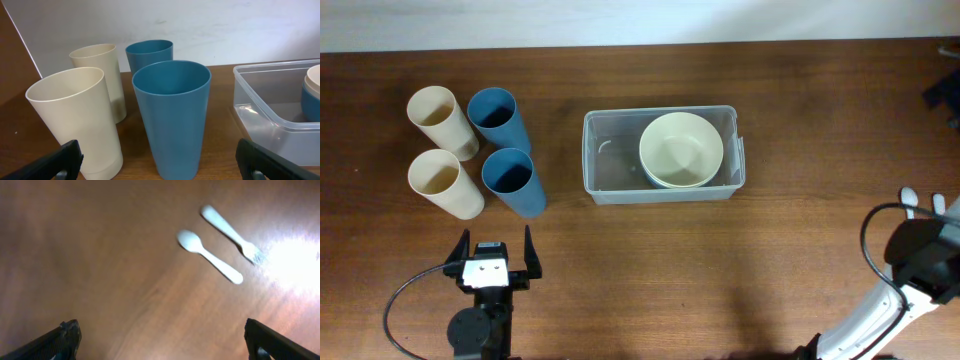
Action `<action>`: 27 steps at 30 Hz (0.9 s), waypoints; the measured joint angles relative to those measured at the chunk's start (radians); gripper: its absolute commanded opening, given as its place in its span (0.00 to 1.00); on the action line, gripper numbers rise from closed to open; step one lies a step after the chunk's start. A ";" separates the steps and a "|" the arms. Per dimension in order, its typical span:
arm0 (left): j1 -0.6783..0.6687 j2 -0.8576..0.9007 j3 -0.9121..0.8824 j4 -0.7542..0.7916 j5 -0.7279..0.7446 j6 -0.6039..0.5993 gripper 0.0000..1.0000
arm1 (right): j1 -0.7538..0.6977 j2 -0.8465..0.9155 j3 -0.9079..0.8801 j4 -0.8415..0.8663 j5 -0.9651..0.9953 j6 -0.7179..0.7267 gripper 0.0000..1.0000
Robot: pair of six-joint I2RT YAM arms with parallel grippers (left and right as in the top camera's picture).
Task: Pack container
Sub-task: 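Open the right gripper and withdraw it to the right side, then move the left gripper to the front blue cup and grasp it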
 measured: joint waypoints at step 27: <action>0.015 -0.001 -0.002 0.427 0.014 0.044 1.00 | -0.021 0.008 -0.304 0.074 0.002 0.018 0.99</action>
